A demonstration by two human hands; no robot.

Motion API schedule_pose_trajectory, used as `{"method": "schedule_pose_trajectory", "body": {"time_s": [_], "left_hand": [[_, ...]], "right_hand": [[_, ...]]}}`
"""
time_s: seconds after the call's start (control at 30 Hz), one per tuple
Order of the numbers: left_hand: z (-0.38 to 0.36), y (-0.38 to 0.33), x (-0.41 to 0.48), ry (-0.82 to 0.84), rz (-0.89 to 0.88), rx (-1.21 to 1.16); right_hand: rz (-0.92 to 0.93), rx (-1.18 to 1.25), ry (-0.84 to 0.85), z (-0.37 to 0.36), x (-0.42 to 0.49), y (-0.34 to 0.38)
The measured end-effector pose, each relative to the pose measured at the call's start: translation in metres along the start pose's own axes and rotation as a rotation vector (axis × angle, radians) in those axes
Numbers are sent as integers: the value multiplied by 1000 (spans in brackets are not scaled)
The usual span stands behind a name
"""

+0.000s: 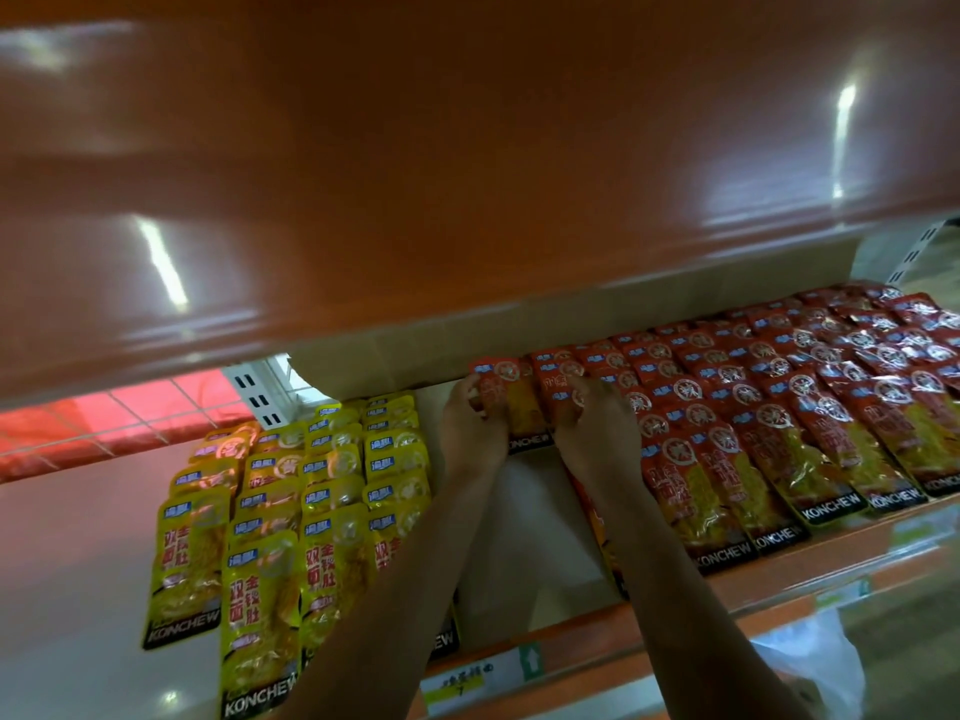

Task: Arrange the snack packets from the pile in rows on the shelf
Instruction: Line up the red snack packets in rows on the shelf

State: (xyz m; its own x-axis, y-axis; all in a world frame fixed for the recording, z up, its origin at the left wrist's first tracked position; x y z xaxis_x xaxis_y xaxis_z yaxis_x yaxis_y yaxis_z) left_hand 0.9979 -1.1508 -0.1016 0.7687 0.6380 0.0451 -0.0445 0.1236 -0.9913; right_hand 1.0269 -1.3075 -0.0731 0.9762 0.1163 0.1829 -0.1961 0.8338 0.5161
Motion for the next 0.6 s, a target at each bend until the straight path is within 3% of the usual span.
{"method": "schedule_pose_trajectory", "body": {"time_s": [0.43,0.6], "left_hand": [[-20,-3,-1,160,-93,243],[-20,1,1,161,-129,514]], "right_hand": [[34,-144,52,-10,-1,-9],[9,-142,62,-12,-1,-11]]}}
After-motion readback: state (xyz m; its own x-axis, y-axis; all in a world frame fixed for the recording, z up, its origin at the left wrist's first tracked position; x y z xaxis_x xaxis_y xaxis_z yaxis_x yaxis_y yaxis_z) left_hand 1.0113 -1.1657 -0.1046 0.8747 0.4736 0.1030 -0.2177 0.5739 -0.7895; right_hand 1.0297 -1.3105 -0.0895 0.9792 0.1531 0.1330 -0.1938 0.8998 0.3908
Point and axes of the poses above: each hand's wrist, its own x-axis towards the middle knuckle, its own z-axis out of the back of the hand, y = z × x, the point moved 6 cm from there along x, towards the middle knuckle, and after that the axes turned 13 degrees about -x, right-handed, at the moved point
